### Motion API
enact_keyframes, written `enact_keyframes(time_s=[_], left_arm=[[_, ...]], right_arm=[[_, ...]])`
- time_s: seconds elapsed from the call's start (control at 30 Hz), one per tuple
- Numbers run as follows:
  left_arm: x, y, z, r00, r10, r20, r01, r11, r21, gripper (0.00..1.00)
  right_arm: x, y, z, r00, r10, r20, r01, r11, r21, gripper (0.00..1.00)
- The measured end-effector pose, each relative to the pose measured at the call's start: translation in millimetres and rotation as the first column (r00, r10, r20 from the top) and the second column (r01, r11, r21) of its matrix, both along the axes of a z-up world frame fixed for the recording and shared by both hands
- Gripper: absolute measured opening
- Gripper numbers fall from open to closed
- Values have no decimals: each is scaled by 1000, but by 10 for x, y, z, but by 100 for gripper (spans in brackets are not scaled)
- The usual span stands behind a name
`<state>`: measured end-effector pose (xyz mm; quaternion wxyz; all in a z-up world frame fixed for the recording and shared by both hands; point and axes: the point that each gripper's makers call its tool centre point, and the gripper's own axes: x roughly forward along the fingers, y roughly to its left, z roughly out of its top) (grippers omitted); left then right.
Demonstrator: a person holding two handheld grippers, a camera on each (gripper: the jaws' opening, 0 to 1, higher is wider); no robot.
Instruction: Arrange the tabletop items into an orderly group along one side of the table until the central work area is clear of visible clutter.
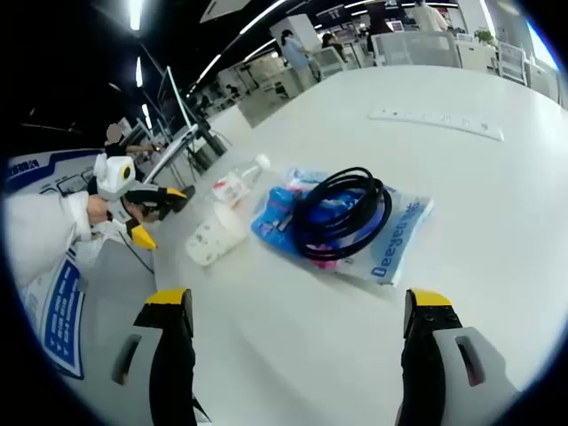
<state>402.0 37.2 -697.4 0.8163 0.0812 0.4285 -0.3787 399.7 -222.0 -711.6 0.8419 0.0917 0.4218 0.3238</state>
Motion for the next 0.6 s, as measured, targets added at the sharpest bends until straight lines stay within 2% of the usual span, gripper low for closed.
enact_keyframes(time_s=[0.4, 0.53, 0.6], left_arm=[[-84, 3, 5, 1000, -14, -28, 15, 1000, 27, 100], [-99, -1, -3, 1000, -7, -28, 8, 1000, 27, 100], [-118, -5, -15, 1000, -3, -30, 4, 1000, 29, 100]], right_arm=[[-65, 40, 24, 1000, -9, -6, 9, 1000, 15, 98], [-103, 12, -6, 1000, -19, -23, 20, 1000, 17, 98], [-105, -11, -11, 998, -49, -42, 51, 998, 28, 97]])
